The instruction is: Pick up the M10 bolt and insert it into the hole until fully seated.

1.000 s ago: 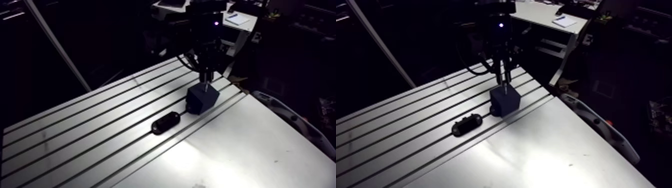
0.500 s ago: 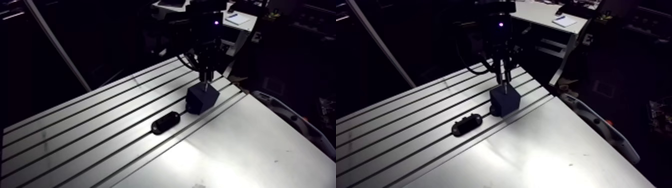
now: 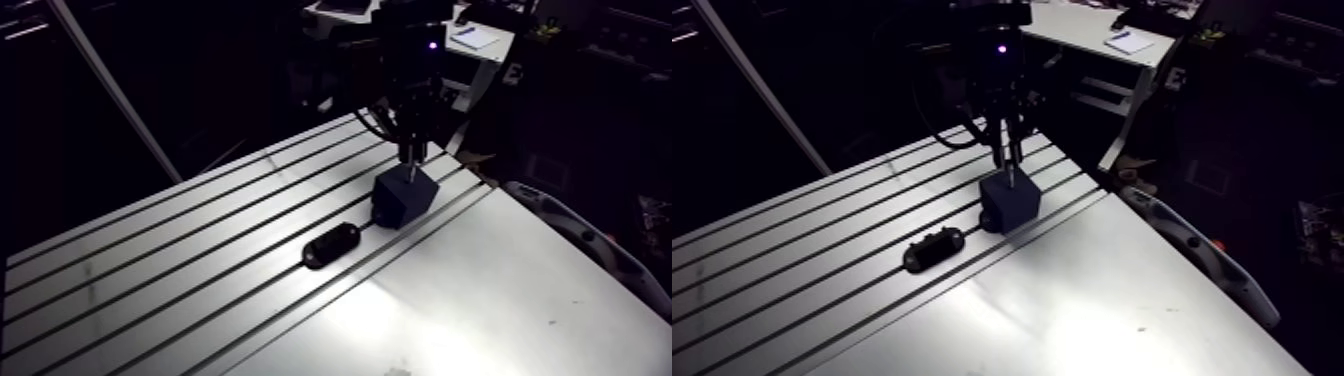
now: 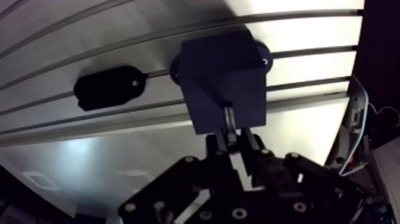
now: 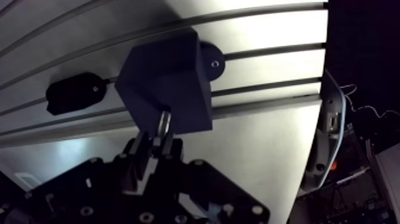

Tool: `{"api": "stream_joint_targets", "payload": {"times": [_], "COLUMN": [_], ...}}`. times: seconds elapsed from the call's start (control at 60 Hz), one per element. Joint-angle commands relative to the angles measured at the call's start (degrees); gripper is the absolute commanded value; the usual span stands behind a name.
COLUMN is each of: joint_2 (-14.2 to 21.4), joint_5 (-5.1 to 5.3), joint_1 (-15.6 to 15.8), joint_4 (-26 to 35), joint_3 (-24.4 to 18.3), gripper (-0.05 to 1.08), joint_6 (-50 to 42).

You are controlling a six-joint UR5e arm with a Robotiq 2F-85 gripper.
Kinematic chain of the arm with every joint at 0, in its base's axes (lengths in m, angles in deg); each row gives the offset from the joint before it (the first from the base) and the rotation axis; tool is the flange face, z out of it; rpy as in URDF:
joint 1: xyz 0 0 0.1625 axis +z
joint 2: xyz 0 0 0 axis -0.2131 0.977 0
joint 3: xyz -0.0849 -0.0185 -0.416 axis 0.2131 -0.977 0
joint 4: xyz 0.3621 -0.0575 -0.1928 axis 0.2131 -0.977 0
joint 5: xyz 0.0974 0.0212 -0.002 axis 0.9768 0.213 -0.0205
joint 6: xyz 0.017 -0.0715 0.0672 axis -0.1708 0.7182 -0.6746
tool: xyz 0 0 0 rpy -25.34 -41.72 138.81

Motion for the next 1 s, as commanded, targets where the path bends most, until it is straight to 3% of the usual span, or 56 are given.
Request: {"api": "stream_joint_targets", "payload": {"times": [0.017,1.0], "joint_2": [-0.05,-0.05], "joint_5": [0.0,0.0], "joint_1": [0.05,0.05], "joint_4": [-0.02,-0.11], "joint_3": [0.09,0.01], "gripper": [1.08,1.08], "joint_6": [0.0,0.0]}}
